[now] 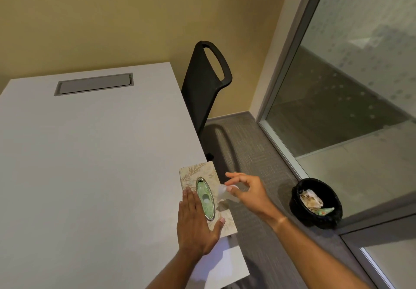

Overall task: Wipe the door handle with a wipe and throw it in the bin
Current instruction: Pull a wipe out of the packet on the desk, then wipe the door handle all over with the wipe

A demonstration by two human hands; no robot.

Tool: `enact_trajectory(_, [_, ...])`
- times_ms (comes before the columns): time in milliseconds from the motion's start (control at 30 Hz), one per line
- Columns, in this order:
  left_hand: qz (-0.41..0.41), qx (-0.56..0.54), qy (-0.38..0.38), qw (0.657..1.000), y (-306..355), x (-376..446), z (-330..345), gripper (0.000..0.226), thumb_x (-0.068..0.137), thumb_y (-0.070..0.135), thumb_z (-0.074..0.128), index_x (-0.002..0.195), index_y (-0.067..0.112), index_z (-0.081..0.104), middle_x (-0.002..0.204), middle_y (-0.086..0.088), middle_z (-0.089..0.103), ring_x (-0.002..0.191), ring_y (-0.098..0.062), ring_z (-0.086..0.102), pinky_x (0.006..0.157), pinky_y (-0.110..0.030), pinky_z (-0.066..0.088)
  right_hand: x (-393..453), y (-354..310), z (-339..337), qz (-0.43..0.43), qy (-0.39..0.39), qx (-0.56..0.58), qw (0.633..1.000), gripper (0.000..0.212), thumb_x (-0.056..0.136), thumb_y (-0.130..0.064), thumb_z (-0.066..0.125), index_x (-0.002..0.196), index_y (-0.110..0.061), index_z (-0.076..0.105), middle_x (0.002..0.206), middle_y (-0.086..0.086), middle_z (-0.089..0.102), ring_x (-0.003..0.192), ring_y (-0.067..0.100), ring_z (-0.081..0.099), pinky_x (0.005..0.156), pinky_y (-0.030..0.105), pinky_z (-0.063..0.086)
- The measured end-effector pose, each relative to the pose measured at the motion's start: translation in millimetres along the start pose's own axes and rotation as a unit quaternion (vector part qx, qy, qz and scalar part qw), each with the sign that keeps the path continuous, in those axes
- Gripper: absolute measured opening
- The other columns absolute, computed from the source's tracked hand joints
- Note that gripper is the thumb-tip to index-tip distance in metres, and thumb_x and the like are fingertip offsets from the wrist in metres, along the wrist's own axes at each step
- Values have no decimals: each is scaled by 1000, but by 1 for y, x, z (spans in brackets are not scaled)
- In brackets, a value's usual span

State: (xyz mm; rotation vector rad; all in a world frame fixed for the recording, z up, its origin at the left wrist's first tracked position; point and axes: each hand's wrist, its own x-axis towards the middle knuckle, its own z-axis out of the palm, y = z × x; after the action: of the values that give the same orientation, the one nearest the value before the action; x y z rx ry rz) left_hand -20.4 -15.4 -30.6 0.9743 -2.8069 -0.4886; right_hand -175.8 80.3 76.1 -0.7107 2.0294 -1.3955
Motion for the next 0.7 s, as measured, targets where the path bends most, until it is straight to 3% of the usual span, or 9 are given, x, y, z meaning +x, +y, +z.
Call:
enact_trajectory(100, [3, -4, 5, 1000, 0, 0, -1, 104, 84, 80, 24, 154, 4, 21, 161, -18, 20, 146, -36, 22, 116, -49, 20, -5, -2, -2, 25, 24, 44, 998, 11, 89, -9, 66, 88, -17, 72, 90, 1, 73, 85, 12, 67, 69, 22, 53])
enact_trajectory(200, [6, -11, 7, 1000, 1, 1, -1, 103, 84, 80, 29, 154, 5, 25, 161, -17, 22, 146, -36, 23, 116, -50, 18, -10, 1, -6, 47, 46, 76, 995, 7, 92, -14, 62, 97, -14, 67, 91, 5, 69, 78, 15, 64, 55, 21, 49])
enact_trajectory(467, [20, 15, 7, 1000, 5, 4, -1, 99, 86, 77, 25, 151, 3, 31, 158, -20, 28, 141, -41, 33, 117, -53, 23, -26, 9, -33, 83, 59, 187, 977, 35, 86, -11, 72, 119, -13, 62, 109, 9, 70, 99, 22, 67, 68, 26, 55])
enact_trajectory(567, [64, 4, 24, 998, 28, 8, -9, 94, 89, 74, 24, 154, 5, 25, 163, -13, 16, 147, -36, 22, 122, -42, 6, -37, 14, -53, 85, 84, 194, 974, 25, 83, -13, 75, 108, -13, 69, 102, 11, 73, 94, 26, 69, 66, 32, 57])
enact_trajectory(700, [144, -23, 51, 988, 90, 11, -27, 90, 91, 72, 26, 157, 13, 13, 166, -7, 3, 152, -27, 2, 123, -41, -6, -61, 18, -92, 67, 136, 227, 962, 11, 84, -17, 73, 93, -10, 73, 85, 10, 73, 79, 24, 67, 64, 36, 55])
